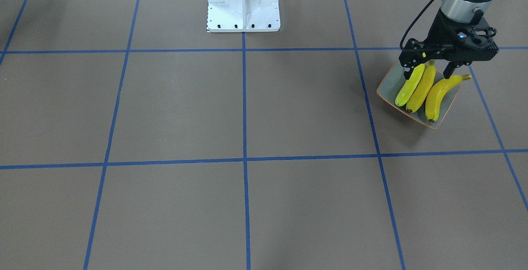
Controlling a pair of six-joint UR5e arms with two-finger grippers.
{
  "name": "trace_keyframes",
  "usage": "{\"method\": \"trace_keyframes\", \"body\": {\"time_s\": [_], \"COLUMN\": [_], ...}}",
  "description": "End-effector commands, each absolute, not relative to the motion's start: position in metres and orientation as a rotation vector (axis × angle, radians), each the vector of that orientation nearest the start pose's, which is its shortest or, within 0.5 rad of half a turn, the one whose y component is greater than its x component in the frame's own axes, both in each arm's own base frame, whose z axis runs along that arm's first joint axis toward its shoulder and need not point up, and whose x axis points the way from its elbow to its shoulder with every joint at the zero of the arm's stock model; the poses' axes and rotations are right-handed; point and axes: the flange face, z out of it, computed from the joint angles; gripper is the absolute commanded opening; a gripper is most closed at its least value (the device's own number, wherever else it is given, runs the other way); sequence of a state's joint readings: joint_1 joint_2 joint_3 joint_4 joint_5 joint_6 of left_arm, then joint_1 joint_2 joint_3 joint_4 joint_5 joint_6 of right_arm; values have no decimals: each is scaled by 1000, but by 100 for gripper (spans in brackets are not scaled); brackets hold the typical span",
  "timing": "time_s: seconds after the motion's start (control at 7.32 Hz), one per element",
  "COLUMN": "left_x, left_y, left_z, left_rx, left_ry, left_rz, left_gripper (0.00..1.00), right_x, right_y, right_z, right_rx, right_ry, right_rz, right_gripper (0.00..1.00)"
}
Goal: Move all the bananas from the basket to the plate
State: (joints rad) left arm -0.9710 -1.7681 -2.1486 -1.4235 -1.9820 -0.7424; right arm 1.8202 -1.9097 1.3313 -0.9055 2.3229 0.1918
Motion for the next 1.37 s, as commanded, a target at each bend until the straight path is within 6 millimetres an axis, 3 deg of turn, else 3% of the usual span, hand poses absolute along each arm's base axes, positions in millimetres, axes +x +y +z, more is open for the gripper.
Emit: {"method": "trace_keyframes", "body": {"time_s": [0.0, 0.55, 0.96, 1.23], "left_x": [204, 202, 202, 201], "left_y": [-464, -462, -462, -461], "left_z": [319, 315, 315, 314], "left_rx": [239, 247, 247, 251], "left_ry": [697, 700, 700, 703], "left_rz": [-7, -5, -4, -6], "left_gripper": [99, 99, 100, 99], "right_x": [143, 148, 149, 156], "right_y": [-283, -298, -304, -329], "right_z": [858, 852, 861, 860], "right_rx": [89, 87, 74, 82], "right_ry": [-752, -763, -773, -770], "right_rz": [416, 473, 477, 477], "right_gripper": [100, 100, 99, 98]}}
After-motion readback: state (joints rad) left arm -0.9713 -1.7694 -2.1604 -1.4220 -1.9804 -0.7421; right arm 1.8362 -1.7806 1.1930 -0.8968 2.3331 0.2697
